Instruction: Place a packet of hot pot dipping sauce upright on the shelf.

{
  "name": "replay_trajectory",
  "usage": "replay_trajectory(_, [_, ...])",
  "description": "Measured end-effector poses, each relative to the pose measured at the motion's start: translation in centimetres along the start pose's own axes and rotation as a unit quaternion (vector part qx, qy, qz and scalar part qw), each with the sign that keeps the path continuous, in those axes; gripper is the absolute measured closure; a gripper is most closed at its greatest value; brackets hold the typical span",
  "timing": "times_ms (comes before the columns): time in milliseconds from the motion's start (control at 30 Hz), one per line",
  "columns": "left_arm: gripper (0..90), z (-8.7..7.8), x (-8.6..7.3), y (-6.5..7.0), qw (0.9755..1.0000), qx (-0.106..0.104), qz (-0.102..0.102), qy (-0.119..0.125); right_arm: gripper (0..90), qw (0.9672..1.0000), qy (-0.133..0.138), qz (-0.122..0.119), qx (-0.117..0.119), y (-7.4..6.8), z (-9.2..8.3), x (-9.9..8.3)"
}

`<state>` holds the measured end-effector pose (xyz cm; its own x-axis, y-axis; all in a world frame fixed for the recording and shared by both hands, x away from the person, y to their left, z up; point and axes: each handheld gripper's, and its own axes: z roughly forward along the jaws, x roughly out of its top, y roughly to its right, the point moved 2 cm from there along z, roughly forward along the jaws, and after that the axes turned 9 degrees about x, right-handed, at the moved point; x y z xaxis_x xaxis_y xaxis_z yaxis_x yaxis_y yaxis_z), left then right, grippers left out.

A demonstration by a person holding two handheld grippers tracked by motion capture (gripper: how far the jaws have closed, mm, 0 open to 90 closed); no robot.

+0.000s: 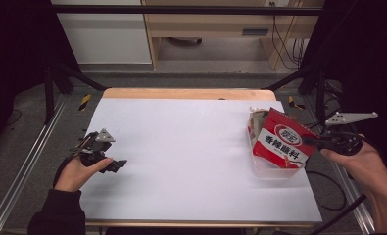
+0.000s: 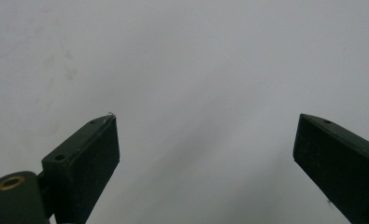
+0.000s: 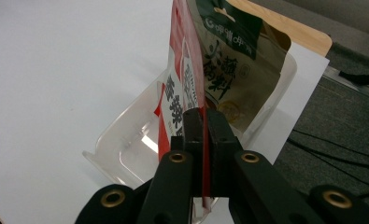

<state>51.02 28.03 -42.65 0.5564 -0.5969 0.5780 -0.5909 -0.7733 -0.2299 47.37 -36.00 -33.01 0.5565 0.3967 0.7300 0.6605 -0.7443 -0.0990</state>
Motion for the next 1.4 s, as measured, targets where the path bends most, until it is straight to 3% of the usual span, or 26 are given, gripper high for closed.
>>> replay_trajectory(767, [7.1, -0.1, 0.0, 0.0, 1.0, 0.0, -0.001, 0.001, 82.4, 1.0, -0.004, 0.002, 0.0, 0.3, -0.1, -0.4])
replay_trajectory(833, [7.1, -0.1, 0.0, 0.0, 1.0, 0.0, -0.001, 0.001, 77.9, 1.0, -0.004, 0.002, -0.002, 0.3, -0.1, -0.3])
replay_trajectory(867, [7.1, -0.1, 0.0, 0.0, 1.0, 0.0, -0.001, 0.001, 70.9, 1.0, -0.002, 0.001, -0.004, 0.2, 0.0, -0.3])
replay_trajectory(900, [7.1, -0.1, 0.0, 0.0, 1.0, 0.0, -0.001, 0.002, 70.9, 1.0, -0.002, 0.001, -0.004, 0.2, 0.0, -0.3])
replay_trajectory(1000, [7.1, -0.2, -0.1, -0.1, 1.0, 0.001, -0.001, 0.001, 57.6, 0.9999, 0.0, -0.004, -0.017, 0.0, 0.1, 0.1])
replay_trajectory(1033, [7.1, -0.2, -0.1, -0.1, 1.0, 0.001, -0.001, 0.001, 57.6, 0.9999, 0.0, -0.004, -0.017, 0.0, 0.1, 0.1])
replay_trajectory(1067, [7.1, -0.2, 0.0, 0.0, 1.0, 0.001, -0.001, 0.002, 48.6, 0.9997, 0.003, -0.008, -0.024, 0.0, 0.3, 0.3])
replay_trajectory(1133, [7.1, -0.2, 0.0, 0.0, 1.0, 0.0, -0.001, 0.002, 45.7, 0.9996, 0.003, -0.007, -0.027, -0.1, 0.3, 0.5])
replay_trajectory(1200, [7.1, -0.2, 0.0, 0.0, 1.0, 0.0, -0.001, 0.002, 35.0, 0.9993, 0.002, -0.005, -0.036, -0.2, 0.4, 1.2])
replay_trajectory(1400, [7.1, -0.2, 0.0, -0.1, 1.0, 0.001, -0.001, 0.004, 28.1, 0.9989, 0.001, -0.018, -0.043, -0.7, 0.7, 2.5])
